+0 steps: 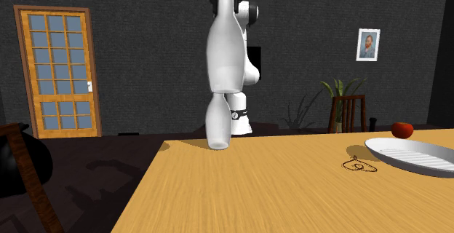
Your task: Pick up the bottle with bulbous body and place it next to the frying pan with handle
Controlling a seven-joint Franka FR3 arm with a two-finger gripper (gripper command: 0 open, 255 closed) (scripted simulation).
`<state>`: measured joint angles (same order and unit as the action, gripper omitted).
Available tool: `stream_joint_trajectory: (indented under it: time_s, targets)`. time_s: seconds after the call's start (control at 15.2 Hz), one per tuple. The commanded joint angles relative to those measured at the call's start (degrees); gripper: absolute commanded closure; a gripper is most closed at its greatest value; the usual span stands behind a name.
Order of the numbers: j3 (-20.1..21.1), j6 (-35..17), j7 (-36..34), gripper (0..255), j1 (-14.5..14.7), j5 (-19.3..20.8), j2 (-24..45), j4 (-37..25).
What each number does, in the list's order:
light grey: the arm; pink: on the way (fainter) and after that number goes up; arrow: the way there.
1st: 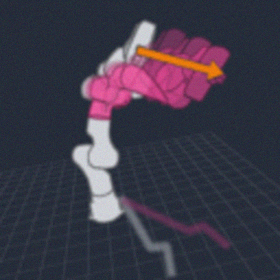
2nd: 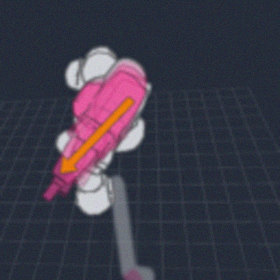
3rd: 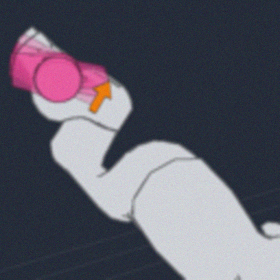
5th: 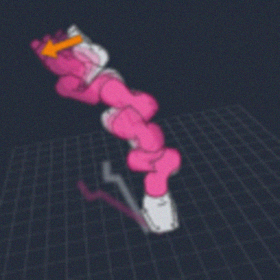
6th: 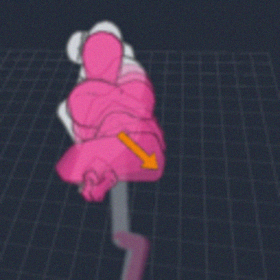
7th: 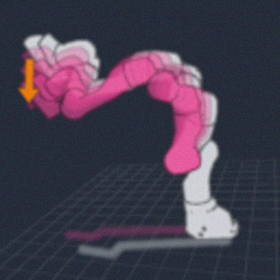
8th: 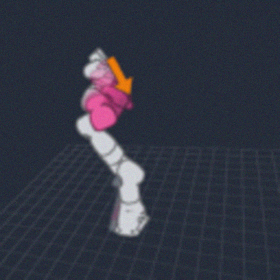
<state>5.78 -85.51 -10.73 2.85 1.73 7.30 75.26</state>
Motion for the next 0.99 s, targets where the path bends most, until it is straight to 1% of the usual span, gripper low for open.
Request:
stream_joint_trajectory:
  time_s: [0.0, 0.26, 0.53, 0.73, 0.86, 0.92]
  targets:
    - [0.0, 1.9, 0.0, 255, 0.0, 0.1, 0.8, -2.6]
    - [0.1, 6.0, 0.0, 255, 0.3, 0.4, 3.0, -9.0]
    - [0.2, 10.8, -0.1, 255, 0.6, 0.7, 6.0, -16.7]
    - [0.2, 15.1, -0.1, 255, 1.0, 1.2, 9.1, -24.2]
    - [0.3, 18.7, -0.1, 255, 1.4, 1.6, 12.2, -30.9]
    - [0.3, 19.6, -0.1, 255, 1.6, 1.7, 13.0, -32.6]
